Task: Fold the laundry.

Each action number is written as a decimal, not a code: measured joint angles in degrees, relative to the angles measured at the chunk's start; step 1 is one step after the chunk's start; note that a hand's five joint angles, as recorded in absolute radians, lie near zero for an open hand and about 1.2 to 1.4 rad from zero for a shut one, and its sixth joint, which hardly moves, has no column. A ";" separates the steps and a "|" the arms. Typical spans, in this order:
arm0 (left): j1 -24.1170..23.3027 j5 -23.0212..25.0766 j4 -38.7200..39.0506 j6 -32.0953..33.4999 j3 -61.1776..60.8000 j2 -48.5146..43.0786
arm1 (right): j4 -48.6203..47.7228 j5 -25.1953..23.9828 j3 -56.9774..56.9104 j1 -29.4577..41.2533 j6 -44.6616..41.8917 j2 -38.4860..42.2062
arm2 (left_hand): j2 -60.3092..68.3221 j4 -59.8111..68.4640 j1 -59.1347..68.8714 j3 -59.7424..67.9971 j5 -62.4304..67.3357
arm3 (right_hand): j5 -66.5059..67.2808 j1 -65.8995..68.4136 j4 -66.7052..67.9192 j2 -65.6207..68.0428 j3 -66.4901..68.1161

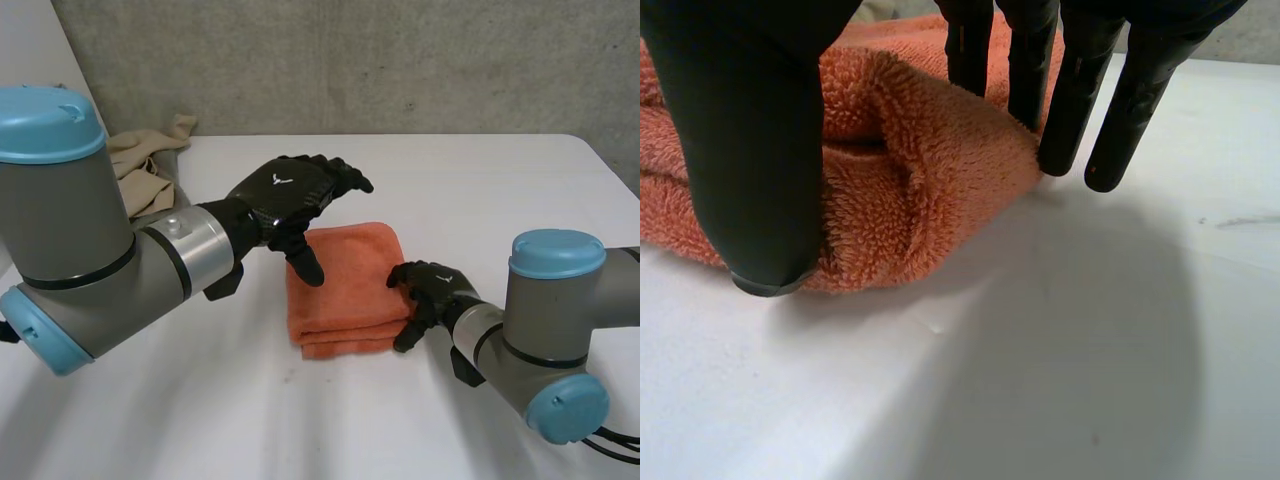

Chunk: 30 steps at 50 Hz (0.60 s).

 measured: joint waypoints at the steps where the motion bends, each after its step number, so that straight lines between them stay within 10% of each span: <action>1: -0.02 0.00 0.00 -0.01 0.00 0.14 | -0.15 0.05 -0.50 0.22 0.13 0.33 | 0.00 0.00 0.00 0.00 0.00 | 1.69 1.64 1.78 1.72 1.86; 15: -0.08 0.09 0.14 -0.05 -0.62 0.89 | -1.00 0.15 -6.28 0.66 0.25 2.93 | 0.00 0.00 0.00 0.00 0.00 | 33.54 27.10 40.28 34.73 37.35; 30: -0.10 0.04 0.26 -0.12 -0.80 0.81 | 0.29 0.41 -25.56 -7.57 -0.34 9.61 | 0.00 0.00 0.00 0.00 0.00 | 35.98 27.42 40.70 36.38 38.38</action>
